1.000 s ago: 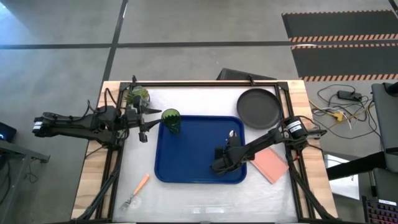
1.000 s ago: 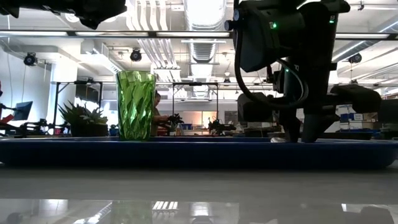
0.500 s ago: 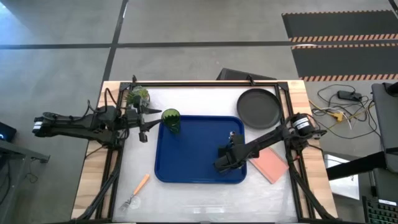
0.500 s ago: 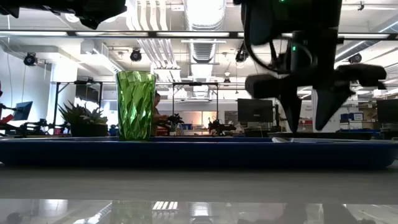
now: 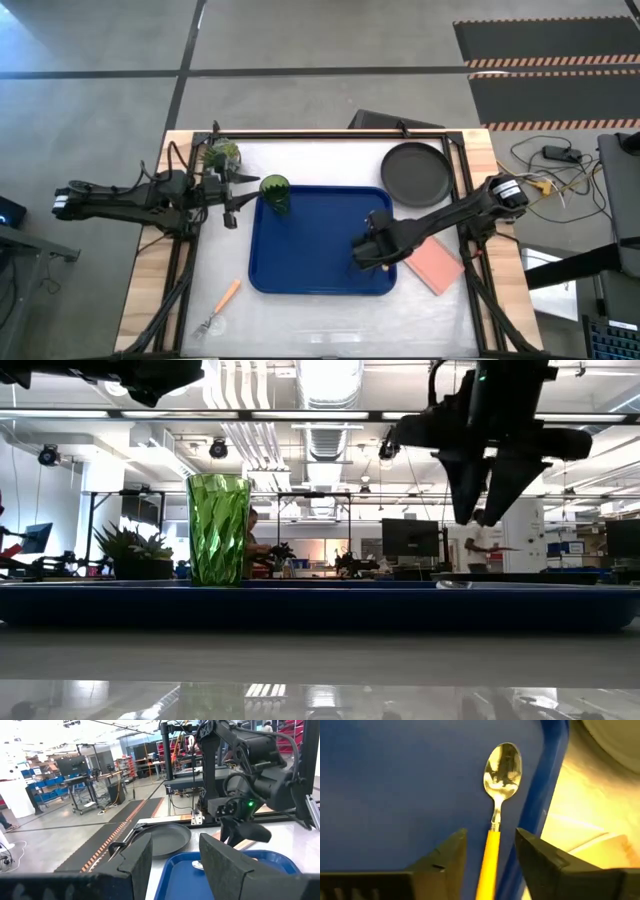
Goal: Pick and place plate/cup/fork/spoon on tray
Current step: Put the spoon on the blue tray
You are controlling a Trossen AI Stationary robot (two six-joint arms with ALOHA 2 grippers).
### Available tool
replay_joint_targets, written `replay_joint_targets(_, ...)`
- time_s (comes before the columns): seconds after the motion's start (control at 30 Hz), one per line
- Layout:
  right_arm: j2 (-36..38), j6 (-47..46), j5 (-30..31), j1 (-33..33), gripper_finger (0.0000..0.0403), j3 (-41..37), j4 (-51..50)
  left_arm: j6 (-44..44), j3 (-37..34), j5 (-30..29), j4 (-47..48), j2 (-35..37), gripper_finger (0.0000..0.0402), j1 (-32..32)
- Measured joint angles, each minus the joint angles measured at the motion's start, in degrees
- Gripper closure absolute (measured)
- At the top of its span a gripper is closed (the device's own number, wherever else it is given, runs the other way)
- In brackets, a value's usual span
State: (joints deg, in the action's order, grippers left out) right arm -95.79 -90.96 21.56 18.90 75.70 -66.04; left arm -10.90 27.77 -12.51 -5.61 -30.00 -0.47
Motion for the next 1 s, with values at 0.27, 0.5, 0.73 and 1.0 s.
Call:
replay_joint_targets(0.27, 0.8, 16.6, -5.2, -0.2, 0.0382, -0.9, 0.6, 0.2, 0.0, 0.0, 0.0, -0.5, 0.0256, 0.0)
replay_joint_targets(0.5, 0.8, 28.0, -11.2, -1.6, 0.0394, -3.1, 1.0, 4.6, 0.0, 0.0, 0.0, -0.7, 0.0256, 0.0)
replay_joint_targets(0.73, 0.8, 35.5, -14.9, -4.0, 0.0394, -8.8, 9.2, 4.6, 0.0, 0.0, 0.0, -0.7, 0.0256, 0.0)
replay_joint_targets(1.0, 0.8, 35.8, -17.1, -4.9, 0.0394, -13.3, 13.7, 4.6, 0.0, 0.0, 0.0, -0.7, 0.0256, 0.0)
